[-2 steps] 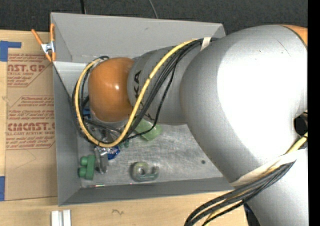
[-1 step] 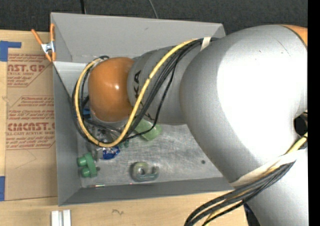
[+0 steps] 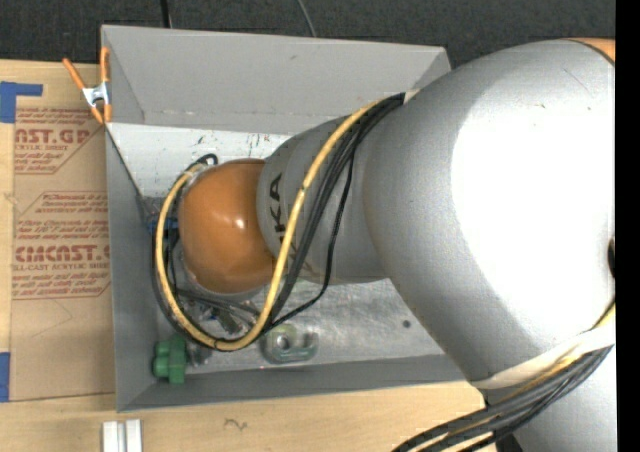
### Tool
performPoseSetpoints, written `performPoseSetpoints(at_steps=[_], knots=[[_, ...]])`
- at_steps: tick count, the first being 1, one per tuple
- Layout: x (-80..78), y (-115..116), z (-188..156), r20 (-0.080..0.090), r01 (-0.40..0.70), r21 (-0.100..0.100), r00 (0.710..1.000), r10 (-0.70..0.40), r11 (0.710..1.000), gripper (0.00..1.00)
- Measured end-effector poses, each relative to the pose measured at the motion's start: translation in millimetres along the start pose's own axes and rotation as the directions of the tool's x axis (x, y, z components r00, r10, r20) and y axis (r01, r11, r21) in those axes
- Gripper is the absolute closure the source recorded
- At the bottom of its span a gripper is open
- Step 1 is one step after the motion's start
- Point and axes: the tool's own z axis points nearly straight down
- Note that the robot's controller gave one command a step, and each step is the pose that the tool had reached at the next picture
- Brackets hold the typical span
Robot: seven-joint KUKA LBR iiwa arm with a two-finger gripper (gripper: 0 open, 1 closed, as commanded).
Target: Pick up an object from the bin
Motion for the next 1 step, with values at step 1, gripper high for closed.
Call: performPoseSetpoints(at_steps=[1], knots=[[-22.7,-62.6,-195.0,0.011,0.355,0.007,0.935,-0.355,0.935,1.0]])
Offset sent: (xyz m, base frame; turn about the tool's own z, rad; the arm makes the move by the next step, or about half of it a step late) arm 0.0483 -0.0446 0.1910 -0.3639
